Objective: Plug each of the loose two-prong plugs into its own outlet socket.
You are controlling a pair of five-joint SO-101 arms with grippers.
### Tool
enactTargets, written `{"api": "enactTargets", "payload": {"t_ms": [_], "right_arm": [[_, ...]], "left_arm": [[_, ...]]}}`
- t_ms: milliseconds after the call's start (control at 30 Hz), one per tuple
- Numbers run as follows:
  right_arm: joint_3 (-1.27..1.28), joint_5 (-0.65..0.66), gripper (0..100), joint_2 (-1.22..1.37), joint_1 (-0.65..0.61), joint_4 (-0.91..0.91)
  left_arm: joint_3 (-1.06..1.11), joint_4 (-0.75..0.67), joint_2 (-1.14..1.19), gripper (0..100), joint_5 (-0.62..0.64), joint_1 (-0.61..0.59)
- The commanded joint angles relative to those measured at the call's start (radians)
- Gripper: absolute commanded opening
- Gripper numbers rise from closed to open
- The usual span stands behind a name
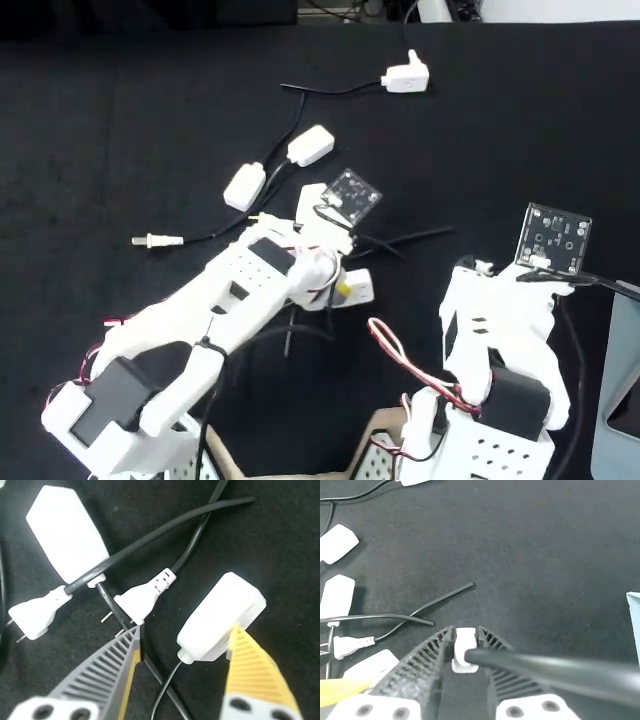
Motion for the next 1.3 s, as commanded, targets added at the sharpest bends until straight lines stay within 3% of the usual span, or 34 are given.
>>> {"api": "enactTargets", "payload": {"t_ms": [0,400,800,1067,1267], "right_arm": [[-0.007,0.008,1.3,-0.004,0.008,0.0],[-0.005,0.005,1.3,-0.004,0.008,0.002],[-0.004,0.008,1.3,-0.004,0.006,0.002],[-0.004,0.003,1.3,-0.004,0.006,0.003],[-0.001,0.005,1.3,-0.004,0.006,0.003]], "left_arm": [[-0.054,-0.014,-0.025,28,-0.04,-0.015],[-0.133,-0.012,0.04,28,-0.052,-0.077],[-0.117,0.064,0.041,28,-0.193,-0.027],[-0.133,0.048,0.097,28,-0.318,0.016],[-0.176,-0.04,0.227,28,-0.33,0.056]]}}
